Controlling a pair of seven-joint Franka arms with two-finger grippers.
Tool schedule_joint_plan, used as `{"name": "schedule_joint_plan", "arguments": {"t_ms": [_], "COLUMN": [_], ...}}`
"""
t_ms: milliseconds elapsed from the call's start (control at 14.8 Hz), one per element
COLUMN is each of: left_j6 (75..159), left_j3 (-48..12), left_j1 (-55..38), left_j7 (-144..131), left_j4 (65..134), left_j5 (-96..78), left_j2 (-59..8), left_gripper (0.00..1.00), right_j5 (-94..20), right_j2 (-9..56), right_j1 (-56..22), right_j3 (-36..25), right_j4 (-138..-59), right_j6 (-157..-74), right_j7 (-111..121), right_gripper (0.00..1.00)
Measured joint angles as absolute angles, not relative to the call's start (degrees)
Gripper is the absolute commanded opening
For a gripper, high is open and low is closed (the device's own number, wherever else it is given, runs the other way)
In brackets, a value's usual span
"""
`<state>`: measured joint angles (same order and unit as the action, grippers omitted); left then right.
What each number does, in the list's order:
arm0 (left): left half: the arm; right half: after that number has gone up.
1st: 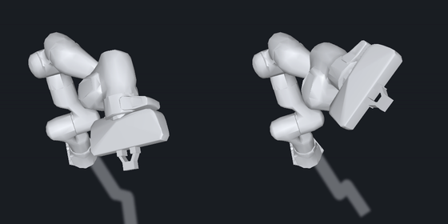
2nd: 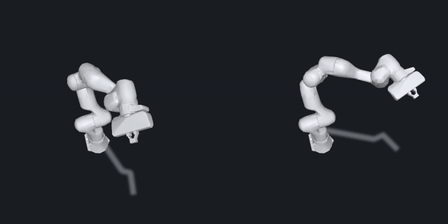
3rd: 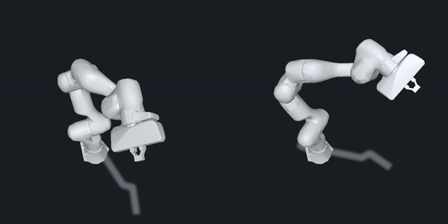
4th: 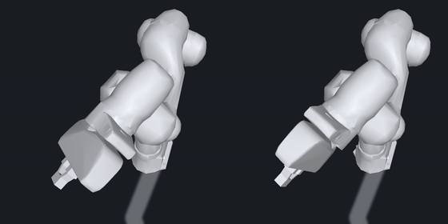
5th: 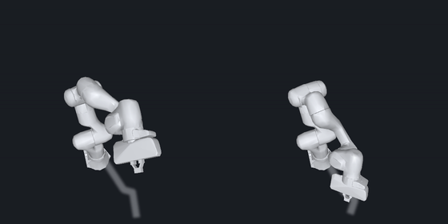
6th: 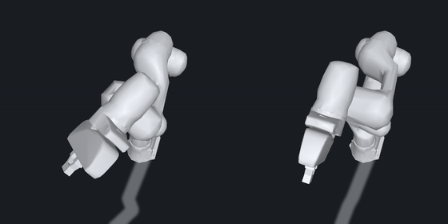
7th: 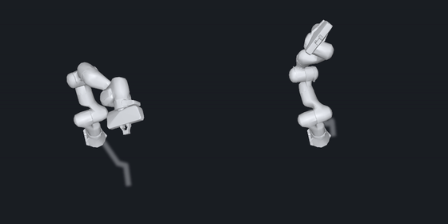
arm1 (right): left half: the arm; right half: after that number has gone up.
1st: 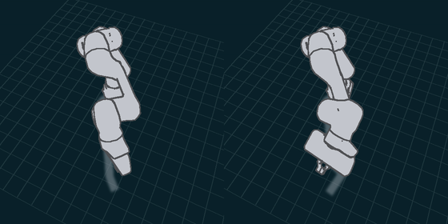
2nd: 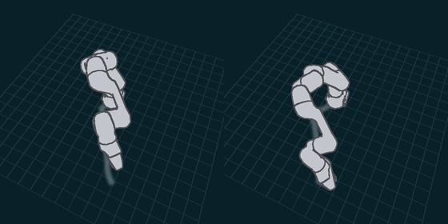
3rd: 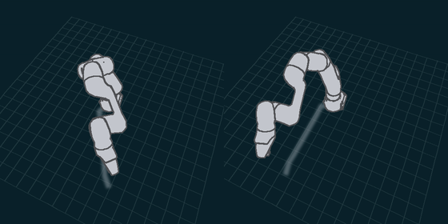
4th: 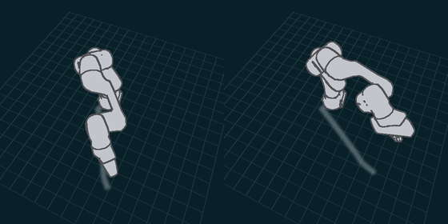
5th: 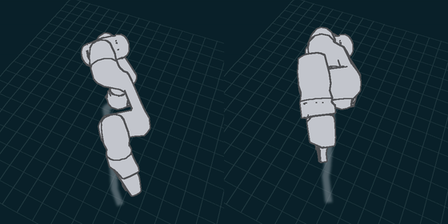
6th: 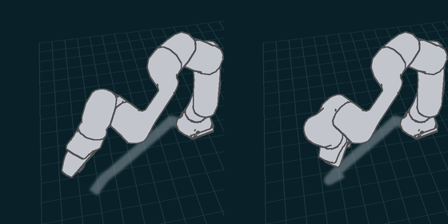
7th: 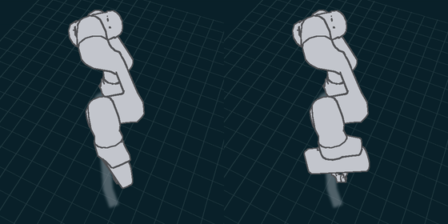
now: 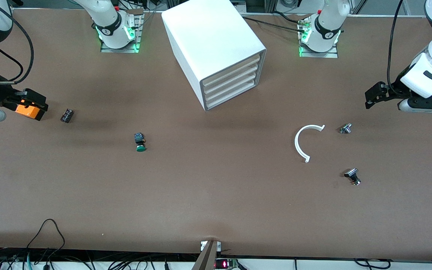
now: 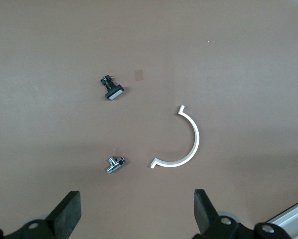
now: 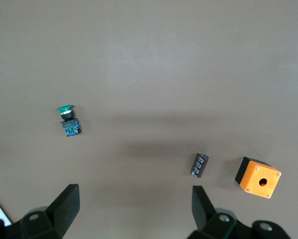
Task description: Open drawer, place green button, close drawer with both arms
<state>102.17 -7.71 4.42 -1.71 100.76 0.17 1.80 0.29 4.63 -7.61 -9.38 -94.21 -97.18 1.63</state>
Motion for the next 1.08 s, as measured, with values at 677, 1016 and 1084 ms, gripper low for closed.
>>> {"name": "schedule_joint_plan", "arguments": {"t_ms": [677,1016,1084], "left_j6": [101.96,101.79,101.79], "left_j3": [-7.80,-7.74,-7.73], "left_j1": [4.39,4.48,4.50], "left_j7": [-1.86,-1.87,-1.86], "left_j4": [100.44,100.43,100.41], "left_j5": [0.17,0.17,0.17], "left_j2": [1.78,1.67,1.60], "left_gripper": [1.00,1.00,1.00], "right_j5": [0.29,0.29,0.29], "right_j2": [4.64,4.99,5.31], "right_j1": [-7.60,-7.60,-7.61], "right_j3": [-9.41,-9.41,-9.40], "right_j4": [-94.21,-94.21,-94.23], "right_j6": [-97.41,-97.53,-97.53], "right_j7": [1.50,0.75,0.75], "right_gripper": [1.00,1.00,1.00]}}
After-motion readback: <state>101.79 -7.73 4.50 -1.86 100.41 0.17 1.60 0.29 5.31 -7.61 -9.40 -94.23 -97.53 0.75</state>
